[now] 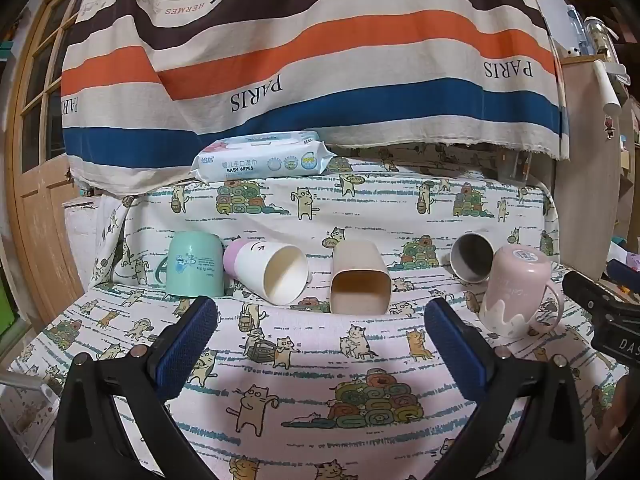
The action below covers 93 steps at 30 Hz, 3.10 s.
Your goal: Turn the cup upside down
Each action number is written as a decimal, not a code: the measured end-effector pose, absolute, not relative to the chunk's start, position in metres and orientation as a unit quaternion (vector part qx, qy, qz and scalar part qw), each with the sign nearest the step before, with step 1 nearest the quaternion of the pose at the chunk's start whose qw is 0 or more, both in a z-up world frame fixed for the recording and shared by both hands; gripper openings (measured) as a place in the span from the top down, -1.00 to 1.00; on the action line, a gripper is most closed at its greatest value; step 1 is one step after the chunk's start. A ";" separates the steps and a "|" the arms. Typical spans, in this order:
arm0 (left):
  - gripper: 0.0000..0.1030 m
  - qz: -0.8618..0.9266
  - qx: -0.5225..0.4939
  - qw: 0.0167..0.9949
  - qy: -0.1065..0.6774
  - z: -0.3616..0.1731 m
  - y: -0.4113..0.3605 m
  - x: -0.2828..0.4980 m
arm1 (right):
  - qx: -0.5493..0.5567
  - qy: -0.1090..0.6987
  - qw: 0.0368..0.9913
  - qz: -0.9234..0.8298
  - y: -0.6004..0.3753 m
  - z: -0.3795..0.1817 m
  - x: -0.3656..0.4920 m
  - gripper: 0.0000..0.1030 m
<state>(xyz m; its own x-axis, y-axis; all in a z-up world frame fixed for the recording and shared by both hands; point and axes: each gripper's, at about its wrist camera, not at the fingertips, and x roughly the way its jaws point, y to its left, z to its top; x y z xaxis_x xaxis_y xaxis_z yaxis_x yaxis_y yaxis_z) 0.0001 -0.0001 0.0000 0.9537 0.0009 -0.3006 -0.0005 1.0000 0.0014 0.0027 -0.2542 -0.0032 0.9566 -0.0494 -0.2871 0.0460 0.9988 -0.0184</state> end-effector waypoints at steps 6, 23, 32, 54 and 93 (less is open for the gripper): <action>-1.00 0.000 -0.001 0.989 0.151 0.000 0.000 0.000 | -0.008 0.145 0.989 -0.024 -0.253 -0.002 0.002 -0.99; -1.00 0.000 -0.001 0.989 0.151 0.000 0.000 0.000 | -0.008 0.147 0.989 -0.017 -0.251 -0.004 0.005 -0.99; -1.00 0.001 -0.001 0.989 0.151 0.000 0.000 0.000 | -0.007 0.148 0.989 -0.016 -0.251 -0.004 0.004 -0.99; -1.00 0.000 -0.001 0.989 0.151 0.000 0.000 0.000 | -0.009 0.148 0.989 -0.011 -0.248 -0.005 0.005 -0.99; -1.00 0.000 -0.001 0.988 0.151 0.000 0.000 0.000 | -0.009 0.148 0.989 -0.010 -0.249 -0.005 0.005 -0.99</action>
